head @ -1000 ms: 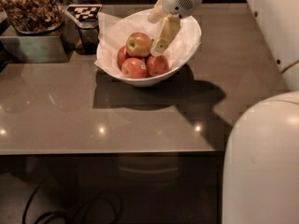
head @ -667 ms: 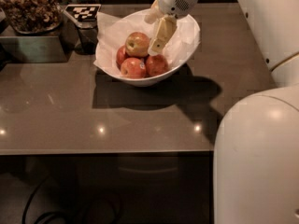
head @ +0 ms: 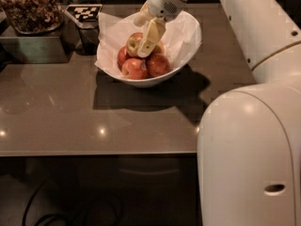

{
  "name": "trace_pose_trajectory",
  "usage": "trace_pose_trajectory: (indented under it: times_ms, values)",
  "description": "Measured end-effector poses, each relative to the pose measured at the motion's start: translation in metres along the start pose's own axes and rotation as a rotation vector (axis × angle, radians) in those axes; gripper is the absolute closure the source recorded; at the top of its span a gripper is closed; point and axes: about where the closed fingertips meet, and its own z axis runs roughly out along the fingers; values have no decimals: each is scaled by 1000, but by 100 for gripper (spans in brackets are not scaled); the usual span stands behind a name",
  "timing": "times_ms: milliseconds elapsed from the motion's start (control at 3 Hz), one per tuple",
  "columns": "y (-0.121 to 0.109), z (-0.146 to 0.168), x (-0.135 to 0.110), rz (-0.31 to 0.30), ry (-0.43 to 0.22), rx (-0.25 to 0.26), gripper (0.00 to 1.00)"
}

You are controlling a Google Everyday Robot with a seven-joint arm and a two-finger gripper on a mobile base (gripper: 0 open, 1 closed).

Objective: Pick apple from white bowl

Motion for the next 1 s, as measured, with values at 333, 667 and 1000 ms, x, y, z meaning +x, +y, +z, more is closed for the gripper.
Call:
trace_pose_trajectory:
  times_ms: [333,667,1000]
  values:
    - [-2,15,-5,-12,-1,-31,22]
    - [-3,27,-7,-22,5,-57,21]
    - [-3,37,-4,-17,9,-79,21]
